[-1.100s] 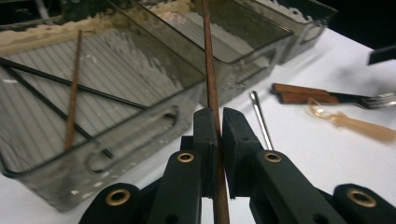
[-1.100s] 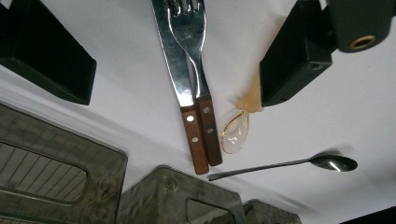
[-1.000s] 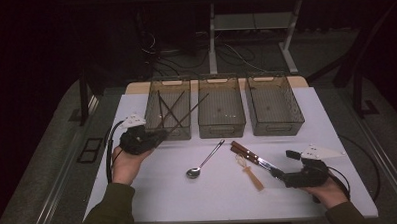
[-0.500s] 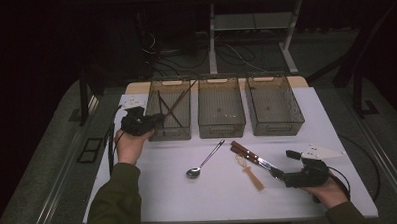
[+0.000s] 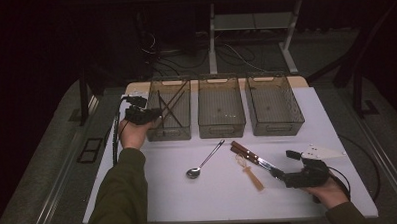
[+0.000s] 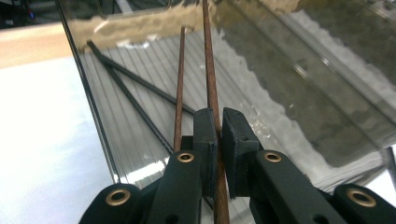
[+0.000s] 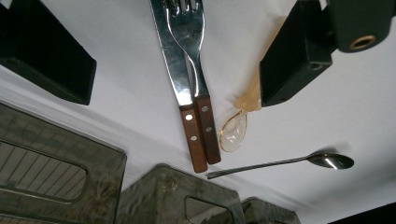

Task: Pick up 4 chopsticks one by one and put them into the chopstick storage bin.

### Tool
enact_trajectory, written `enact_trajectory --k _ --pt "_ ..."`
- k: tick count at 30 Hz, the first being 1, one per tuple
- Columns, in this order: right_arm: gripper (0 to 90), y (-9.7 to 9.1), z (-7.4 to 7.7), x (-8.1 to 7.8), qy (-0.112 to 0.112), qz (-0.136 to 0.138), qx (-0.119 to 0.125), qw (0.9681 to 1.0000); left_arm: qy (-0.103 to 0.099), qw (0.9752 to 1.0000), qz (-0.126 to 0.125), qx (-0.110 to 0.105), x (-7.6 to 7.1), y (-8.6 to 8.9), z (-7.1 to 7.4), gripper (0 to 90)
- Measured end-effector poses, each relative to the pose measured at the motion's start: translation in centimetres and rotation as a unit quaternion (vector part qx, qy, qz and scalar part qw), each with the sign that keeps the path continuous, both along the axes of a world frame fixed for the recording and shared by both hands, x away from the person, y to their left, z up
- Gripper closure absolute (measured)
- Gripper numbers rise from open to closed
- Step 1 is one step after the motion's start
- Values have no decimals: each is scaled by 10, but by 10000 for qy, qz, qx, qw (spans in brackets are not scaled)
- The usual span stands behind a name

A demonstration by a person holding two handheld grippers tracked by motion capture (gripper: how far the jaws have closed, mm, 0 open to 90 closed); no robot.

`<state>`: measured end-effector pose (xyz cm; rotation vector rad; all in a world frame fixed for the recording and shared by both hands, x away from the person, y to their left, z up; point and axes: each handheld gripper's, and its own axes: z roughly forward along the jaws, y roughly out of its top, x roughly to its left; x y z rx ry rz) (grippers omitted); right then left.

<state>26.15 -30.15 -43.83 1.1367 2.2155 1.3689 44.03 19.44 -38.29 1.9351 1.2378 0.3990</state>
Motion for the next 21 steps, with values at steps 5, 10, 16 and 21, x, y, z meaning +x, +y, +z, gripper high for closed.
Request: enact_trajectory --k 5,10,16,21 --pt "107 0 0 0 -1 -2 4 10000 206 9997 4 152 3 -2 -7 846" --pt "107 0 0 0 1 21 -3 10000 146 9998 34 117 2 -3 -6 750" --pt "107 0 0 0 6 12 -9 10000 -37 10000 -10 57 0 -4 -2 637" --pt "107 0 0 0 7 22 -18 10000 -91 9996 -238 -129 -2 -4 1 528"
